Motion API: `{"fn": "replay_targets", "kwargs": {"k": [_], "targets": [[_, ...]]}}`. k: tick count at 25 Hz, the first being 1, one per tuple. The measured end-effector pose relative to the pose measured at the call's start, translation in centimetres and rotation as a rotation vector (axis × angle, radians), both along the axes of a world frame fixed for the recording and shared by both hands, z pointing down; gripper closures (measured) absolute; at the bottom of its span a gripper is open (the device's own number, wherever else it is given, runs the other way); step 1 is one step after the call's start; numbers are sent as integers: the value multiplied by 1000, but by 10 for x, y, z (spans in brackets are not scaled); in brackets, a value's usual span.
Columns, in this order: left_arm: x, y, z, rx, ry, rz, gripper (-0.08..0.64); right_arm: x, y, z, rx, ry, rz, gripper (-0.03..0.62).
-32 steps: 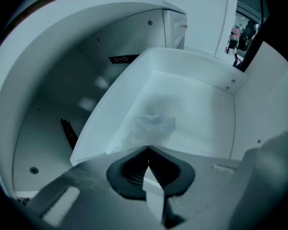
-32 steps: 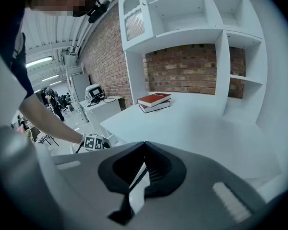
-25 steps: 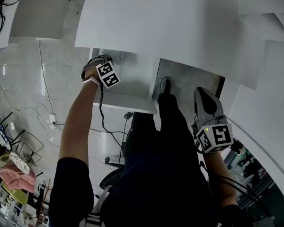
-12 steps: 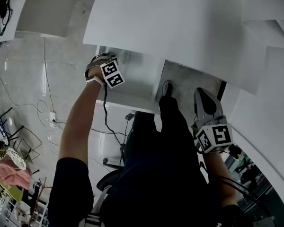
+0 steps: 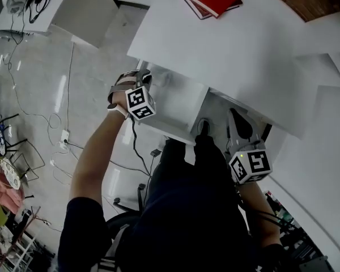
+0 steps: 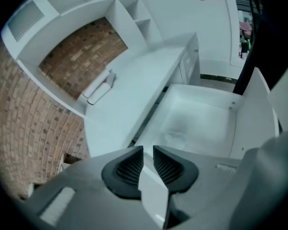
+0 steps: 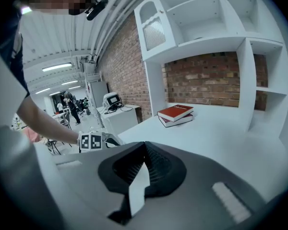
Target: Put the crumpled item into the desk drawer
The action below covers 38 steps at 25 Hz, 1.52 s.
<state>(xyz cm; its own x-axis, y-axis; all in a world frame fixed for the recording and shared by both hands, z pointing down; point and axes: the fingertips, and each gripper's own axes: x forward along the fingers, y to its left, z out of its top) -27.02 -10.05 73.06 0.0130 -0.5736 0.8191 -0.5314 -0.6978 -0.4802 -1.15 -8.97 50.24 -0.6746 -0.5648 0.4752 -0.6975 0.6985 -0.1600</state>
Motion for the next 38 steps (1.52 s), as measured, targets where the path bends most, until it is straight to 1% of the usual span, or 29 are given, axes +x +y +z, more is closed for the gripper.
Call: {"fn": "replay_targets", "kwargs": {"k": [4, 6, 10, 15, 18, 21, 26, 29, 33, 35, 38], "targets": [[-7, -3, -84, 227, 33, -72, 491, -24, -3, -16, 26, -44, -67, 589], [-8, 1, -123, 320, 45, -109, 491, -35, -2, -21, 30, -64, -104, 589], [-3, 17, -197, 474, 82, -172, 491, -55, -1, -36, 56, -105, -186, 589], [16, 41, -290, 650, 177, -280, 492, -71, -1, -59, 96, -156, -272, 589], [22, 55, -332, 739, 223, -352, 492, -76, -1, -71, 112, -181, -319, 589], [26, 71, -360, 802, 266, -442, 492, -79, -1, -82, 126, -210, -360, 589], [31, 99, -395, 882, 269, -550, 492, -82, -2, -103, 144, -265, -404, 591], [35, 112, -417, 939, 291, -594, 493, -84, 1, -117, 158, -294, -429, 590], [47, 123, -431, 997, 313, -633, 494, -87, 3, -130, 175, -328, -463, 591], [51, 128, -434, 1012, 324, -659, 494, -86, 4, -135, 183, -341, -475, 590], [55, 136, -432, 1006, 357, -730, 494, -84, 4, -144, 198, -363, -486, 591]]}}
